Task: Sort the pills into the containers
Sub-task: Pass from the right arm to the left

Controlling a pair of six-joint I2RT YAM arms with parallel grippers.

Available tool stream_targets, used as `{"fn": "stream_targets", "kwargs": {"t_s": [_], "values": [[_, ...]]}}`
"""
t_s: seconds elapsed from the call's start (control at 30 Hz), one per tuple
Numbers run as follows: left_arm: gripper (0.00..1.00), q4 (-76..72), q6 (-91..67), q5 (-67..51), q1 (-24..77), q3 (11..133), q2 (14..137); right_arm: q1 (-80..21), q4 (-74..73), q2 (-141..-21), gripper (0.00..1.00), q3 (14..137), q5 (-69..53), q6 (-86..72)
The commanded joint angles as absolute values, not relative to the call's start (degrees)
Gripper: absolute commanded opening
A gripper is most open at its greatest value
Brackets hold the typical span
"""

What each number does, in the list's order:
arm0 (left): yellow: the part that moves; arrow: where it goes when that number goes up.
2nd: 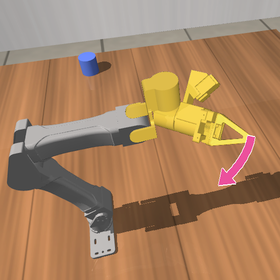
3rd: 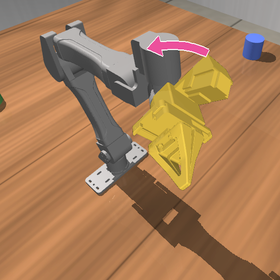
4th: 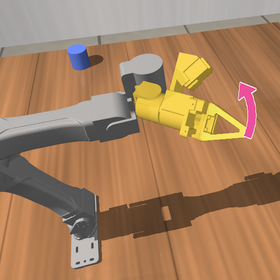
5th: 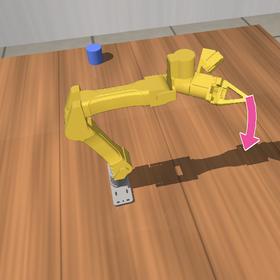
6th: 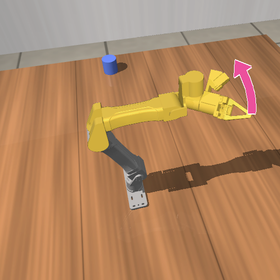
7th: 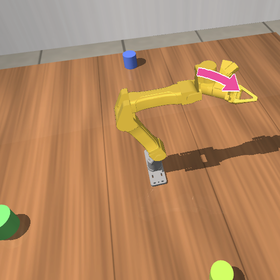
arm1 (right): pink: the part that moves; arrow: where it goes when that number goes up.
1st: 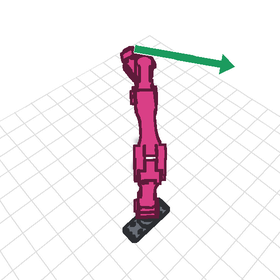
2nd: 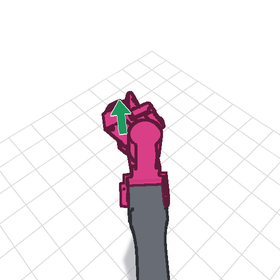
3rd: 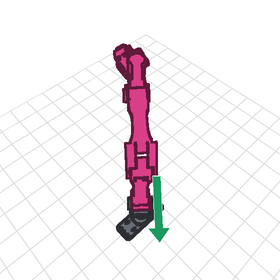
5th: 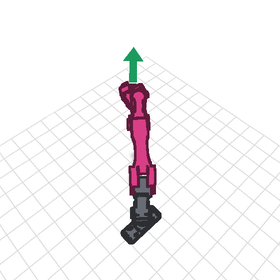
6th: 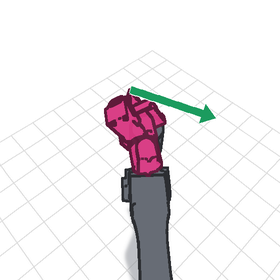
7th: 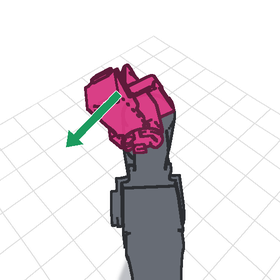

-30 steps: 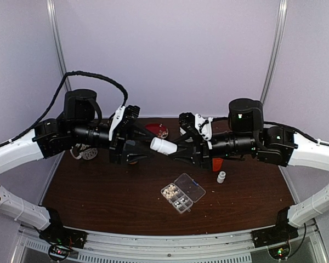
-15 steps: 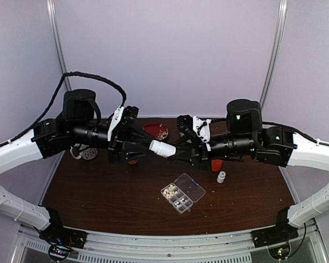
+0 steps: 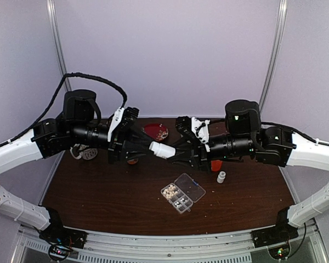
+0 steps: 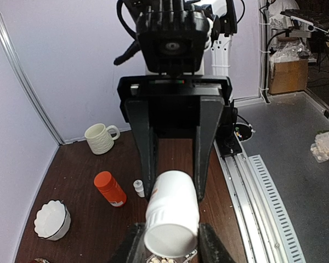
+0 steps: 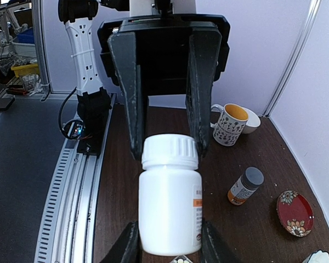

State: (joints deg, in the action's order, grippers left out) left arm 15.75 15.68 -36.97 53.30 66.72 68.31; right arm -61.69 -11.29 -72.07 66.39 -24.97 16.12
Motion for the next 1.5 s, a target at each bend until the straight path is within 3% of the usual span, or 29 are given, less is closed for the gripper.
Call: {"fn": "stream_targets", "kwargs": {"t_s": [0.0,0.13,0.33,0.5,0.63,0.67,0.9,1.23,1.37,1.4,1.47], "values": [[0.32,17.0,17.3,-37.1,53.6,67.4,68.8,-62.0,-10.4,-73.0,0.00,69.2,-24.7,14.0],[0.40,17.4,17.7,-36.7,53.8,67.4,68.9,-62.0,-10.0,-73.1,0.00,69.2,-25.2,13.1],[0.39,17.5,18.0,-36.2,53.8,66.9,68.3,-62.0,-10.2,-73.2,0.00,69.0,-25.1,12.8],[0.28,17.6,17.9,-36.0,53.8,66.9,68.0,-62.0,-10.2,-73.3,0.00,68.8,-24.9,12.7],[0.02,18.3,18.6,-36.3,53.8,67.2,68.3,-61.9,-10.1,-73.2,0.00,68.8,-26.9,12.1],[0.00,18.8,19.1,-36.6,53.8,67.4,68.6,-61.9,-9.4,-72.9,0.00,68.6,-28.4,11.6],[0.01,19.4,25.2,-40.6,54.0,67.0,69.3,-61.4,-8.0,-73.1,0.00,68.9,-36.6,7.4],[0.00,22.6,45.8,-35.7,54.6,70.4,70.5,-61.4,-7.5,-72.0,0.00,68.5,-40.0,2.4],[0.00,21.2,45.7,-33.0,54.6,71.2,70.6,-61.4,-7.5,-71.8,0.00,67.9,-39.0,2.0],[0.00,21.0,44.9,-32.5,54.7,71.6,70.6,-61.4,-7.7,-71.7,0.03,67.8,-38.3,2.3],[0.00,21.0,42.7,-31.9,54.6,71.8,70.8,-61.4,-8.3,-71.5,0.25,67.2,-37.0,3.1]]}}
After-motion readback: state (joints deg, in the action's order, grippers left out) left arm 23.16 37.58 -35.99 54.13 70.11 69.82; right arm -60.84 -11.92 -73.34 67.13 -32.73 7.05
